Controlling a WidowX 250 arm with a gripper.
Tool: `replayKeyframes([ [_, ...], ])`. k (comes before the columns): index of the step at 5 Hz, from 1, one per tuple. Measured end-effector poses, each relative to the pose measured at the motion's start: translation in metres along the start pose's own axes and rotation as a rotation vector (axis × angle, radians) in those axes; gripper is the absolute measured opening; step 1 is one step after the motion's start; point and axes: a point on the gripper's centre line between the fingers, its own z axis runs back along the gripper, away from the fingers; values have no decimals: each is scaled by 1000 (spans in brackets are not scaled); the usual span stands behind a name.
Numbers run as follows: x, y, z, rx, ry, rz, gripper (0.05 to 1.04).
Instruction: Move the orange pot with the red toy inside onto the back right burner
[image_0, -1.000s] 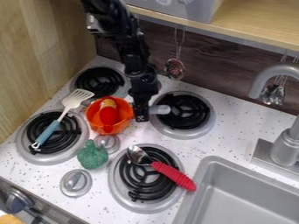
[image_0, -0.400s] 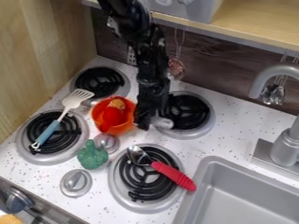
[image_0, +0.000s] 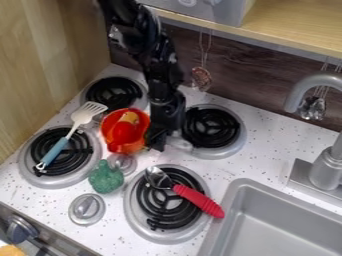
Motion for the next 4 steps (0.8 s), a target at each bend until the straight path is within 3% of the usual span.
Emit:
replayKeyframes([
  [1,3,-1,6,-6,44,-90,364],
  [4,36,2,19,16,51,-106,364],
])
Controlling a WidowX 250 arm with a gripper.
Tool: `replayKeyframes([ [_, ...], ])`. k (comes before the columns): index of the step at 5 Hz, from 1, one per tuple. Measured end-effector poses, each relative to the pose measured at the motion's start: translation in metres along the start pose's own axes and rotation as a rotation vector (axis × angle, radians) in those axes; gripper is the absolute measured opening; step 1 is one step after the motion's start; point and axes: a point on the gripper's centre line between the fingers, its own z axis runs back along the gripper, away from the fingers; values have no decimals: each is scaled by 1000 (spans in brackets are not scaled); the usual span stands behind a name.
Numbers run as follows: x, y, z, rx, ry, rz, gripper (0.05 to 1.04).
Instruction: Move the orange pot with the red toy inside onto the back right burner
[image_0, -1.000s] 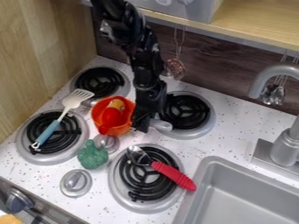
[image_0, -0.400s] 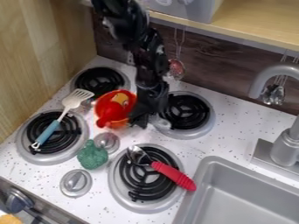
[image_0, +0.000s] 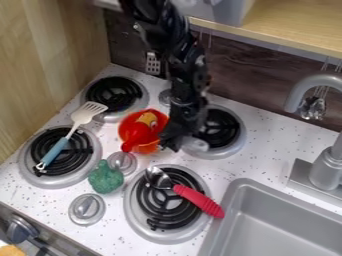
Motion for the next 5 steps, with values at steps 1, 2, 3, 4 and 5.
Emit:
replayKeyframes([
  [1,12,10,7,33,-2,-47,364],
  [2,25,17,15,27,22,-92,364],
  [3,37,30,25,45,24,-125,364],
  [4,49,34,29,24,38,-132,364],
  [5,59,31,24,-43,-4,-104,364],
])
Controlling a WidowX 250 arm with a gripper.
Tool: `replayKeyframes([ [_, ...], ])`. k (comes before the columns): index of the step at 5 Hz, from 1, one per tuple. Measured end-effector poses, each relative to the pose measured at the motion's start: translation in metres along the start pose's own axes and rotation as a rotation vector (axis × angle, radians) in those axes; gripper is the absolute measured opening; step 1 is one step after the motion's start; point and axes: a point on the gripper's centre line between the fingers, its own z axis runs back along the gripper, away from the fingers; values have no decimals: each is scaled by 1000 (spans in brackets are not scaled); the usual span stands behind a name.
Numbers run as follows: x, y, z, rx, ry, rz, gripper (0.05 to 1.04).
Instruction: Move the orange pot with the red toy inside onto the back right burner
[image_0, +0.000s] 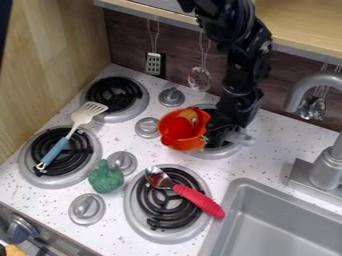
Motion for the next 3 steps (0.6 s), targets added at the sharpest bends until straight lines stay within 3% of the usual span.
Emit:
replayKeyframes([
  [2,9,4,-2,10,-57,-69,364],
  [3,9,14,-1,75,-52,-93,364],
])
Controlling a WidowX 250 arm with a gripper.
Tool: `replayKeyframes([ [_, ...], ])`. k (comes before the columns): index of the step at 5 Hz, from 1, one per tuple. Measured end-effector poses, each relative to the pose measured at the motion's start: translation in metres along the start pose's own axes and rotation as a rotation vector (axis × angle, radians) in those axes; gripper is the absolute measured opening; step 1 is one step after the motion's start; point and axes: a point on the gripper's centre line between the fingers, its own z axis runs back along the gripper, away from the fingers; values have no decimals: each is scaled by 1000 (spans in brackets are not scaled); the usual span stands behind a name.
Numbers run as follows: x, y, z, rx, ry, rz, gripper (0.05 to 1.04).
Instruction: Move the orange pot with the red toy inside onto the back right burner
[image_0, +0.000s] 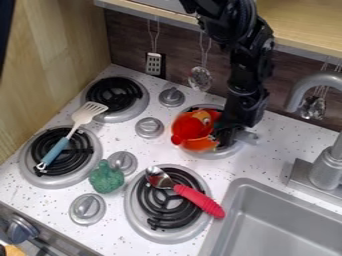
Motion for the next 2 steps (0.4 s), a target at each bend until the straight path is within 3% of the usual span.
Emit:
replayKeyframes([
  [1,-2,1,-5,55,48,-13,364],
  [2,12,-7,-12,47,74,-40,364],
])
